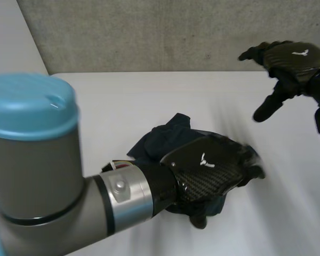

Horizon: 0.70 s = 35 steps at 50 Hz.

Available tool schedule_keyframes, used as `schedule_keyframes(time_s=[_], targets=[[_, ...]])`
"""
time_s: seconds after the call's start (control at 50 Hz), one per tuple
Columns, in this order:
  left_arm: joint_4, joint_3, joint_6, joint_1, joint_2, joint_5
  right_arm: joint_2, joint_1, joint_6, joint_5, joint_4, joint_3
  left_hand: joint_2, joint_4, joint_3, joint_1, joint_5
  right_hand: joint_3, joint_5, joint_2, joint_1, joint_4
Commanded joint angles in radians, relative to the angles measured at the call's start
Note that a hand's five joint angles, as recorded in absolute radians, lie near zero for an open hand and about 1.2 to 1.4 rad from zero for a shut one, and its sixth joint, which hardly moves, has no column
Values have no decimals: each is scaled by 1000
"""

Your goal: Fold the shorts.

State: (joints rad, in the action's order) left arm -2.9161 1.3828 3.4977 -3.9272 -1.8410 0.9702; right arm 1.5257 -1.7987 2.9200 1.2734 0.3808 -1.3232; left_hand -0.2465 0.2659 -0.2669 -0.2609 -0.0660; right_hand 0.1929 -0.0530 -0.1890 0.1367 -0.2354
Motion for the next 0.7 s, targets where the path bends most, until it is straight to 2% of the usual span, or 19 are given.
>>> schedule_keyframes(time_s=[0.02, 0.12, 0.2, 0.32, 0.42, 0.5, 0.6, 0.7], targets=[[-49, -60, -176, -59, 100, -21, 25, 16, -79, 86, -42, -2, 15, -35, 36, 30, 9, -18, 53, 15, 38, 61], [-103, -57, -307, -165, 132, -1, 57, 13, -140, 67, -27, -16, 12, -32, 33, 27, 6, -18, 53, 15, 38, 61], [-103, -45, -370, -227, 129, 68, 88, 12, -253, 58, 25, -85, 4, -23, 24, 18, -2, -18, 53, 15, 38, 61], [-68, 21, -355, -233, 77, 269, 97, 12, -375, 52, 84, -267, -20, 0, 1, -5, -26, -18, 53, 15, 38, 61], [40, 91, -304, -233, 37, 465, 94, 12, -377, 41, 40, -419, -90, 71, -70, -76, -96, -18, 53, 15, 38, 61], [78, 177, -284, -219, 31, 547, 93, 22, -389, 6, -46, -525, -117, 97, -96, -102, -123, -18, 53, 15, 38, 61], [43, 262, -270, -211, 29, 555, 83, 25, -389, -35, -121, -593, -143, 124, -123, -129, -149, 106, -71, -110, 162, -64], [6, 320, -270, -210, 9, 558, 80, 25, -401, -109, -140, -626, -196, 177, -176, -182, -202, 437, -403, -441, 494, -395]])
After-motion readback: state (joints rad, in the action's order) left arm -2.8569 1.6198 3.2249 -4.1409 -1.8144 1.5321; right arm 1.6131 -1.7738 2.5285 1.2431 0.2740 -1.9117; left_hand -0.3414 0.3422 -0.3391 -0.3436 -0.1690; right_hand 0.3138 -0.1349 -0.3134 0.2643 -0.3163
